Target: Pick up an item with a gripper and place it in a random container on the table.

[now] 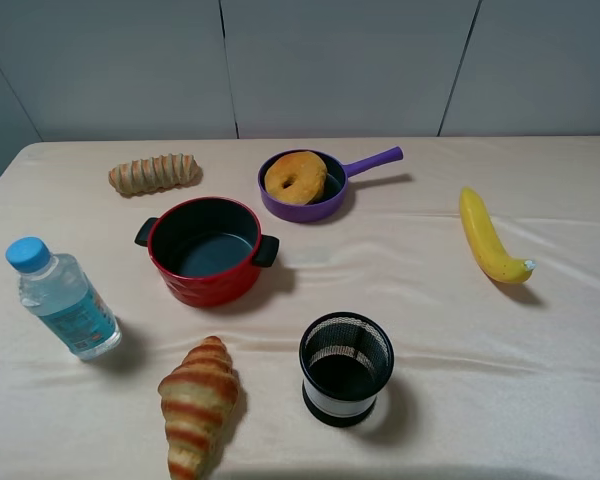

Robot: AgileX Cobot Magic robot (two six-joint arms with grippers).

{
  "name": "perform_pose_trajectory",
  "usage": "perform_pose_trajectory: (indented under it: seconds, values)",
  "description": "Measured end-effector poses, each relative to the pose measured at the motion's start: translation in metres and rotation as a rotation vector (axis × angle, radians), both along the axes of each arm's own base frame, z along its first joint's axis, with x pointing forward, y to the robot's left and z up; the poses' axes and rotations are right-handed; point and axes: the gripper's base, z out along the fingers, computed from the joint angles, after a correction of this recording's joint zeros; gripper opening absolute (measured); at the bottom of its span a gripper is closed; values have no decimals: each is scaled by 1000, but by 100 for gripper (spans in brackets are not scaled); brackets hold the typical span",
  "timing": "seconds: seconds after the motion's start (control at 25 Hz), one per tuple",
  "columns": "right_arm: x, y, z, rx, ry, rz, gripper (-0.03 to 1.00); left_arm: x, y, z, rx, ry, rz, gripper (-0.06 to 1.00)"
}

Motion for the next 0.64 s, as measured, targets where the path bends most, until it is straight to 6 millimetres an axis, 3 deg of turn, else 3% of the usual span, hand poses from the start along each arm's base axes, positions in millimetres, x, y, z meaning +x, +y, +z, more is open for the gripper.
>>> perform_pose_trajectory:
  seconds: [0.64]
  values:
    - [0,0,0,0,-1,0,69,0,0,0,0,0,0,99]
